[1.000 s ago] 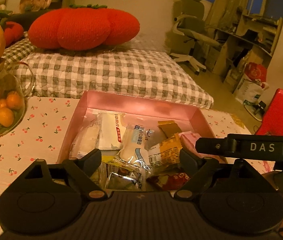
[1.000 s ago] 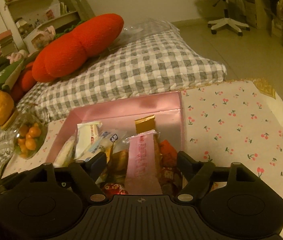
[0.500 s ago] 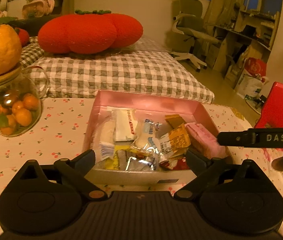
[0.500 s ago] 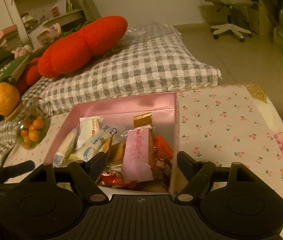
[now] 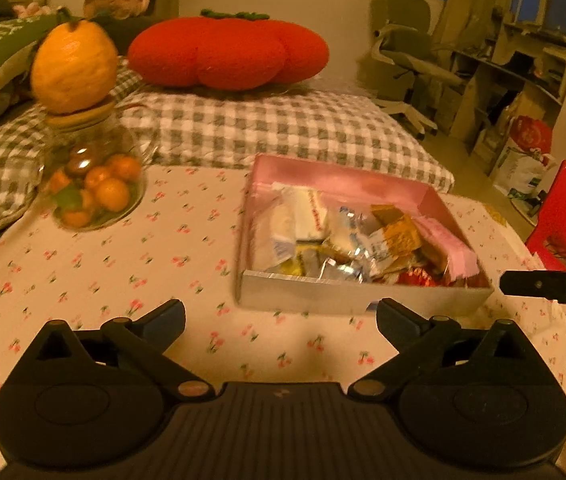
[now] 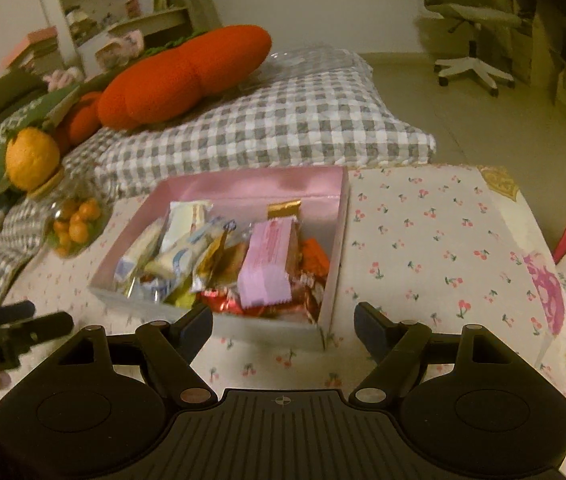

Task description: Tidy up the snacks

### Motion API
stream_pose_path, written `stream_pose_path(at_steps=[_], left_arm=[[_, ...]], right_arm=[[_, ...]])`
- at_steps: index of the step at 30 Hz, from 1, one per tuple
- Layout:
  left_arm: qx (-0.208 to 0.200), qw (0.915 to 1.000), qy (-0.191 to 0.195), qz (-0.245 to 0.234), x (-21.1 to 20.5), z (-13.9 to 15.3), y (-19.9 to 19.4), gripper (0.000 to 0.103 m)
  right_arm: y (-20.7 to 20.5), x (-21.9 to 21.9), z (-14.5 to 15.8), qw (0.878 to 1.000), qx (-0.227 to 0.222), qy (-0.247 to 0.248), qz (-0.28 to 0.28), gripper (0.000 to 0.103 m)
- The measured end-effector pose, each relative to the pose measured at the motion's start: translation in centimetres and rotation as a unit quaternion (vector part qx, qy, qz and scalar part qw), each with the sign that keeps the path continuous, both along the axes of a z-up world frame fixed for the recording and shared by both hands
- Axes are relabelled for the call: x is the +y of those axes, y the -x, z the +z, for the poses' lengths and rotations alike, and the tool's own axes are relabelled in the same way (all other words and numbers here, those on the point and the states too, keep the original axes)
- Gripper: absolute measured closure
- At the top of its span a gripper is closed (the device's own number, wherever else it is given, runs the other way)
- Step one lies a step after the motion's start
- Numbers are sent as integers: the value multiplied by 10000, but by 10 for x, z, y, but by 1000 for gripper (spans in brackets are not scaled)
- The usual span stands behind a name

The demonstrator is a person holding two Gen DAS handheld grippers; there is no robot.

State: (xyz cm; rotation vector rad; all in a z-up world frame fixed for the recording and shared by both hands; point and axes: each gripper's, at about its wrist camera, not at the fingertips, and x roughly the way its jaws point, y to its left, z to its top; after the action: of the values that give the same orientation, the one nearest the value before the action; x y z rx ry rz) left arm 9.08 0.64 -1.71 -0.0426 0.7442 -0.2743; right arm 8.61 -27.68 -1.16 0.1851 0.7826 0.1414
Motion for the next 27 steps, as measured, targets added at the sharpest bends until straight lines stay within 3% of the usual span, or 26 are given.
stream_pose_path(at_steps=[11,16,19,27], left_arm=[[166,9992,-158,329,16,1,29,1],[228,9984,-327,401,13,4,45,1],[223,9980,-373,462,11,7,54,1],[257,9968,-491,584,0,14,71,1]], right_arm=[[39,20,5,9996,37,99,248,23],[56,31,9,9998,54,108,134,23],[68,38,13,9999,52,133,5,15],[89,66,16,9994,81,342,-24,15]])
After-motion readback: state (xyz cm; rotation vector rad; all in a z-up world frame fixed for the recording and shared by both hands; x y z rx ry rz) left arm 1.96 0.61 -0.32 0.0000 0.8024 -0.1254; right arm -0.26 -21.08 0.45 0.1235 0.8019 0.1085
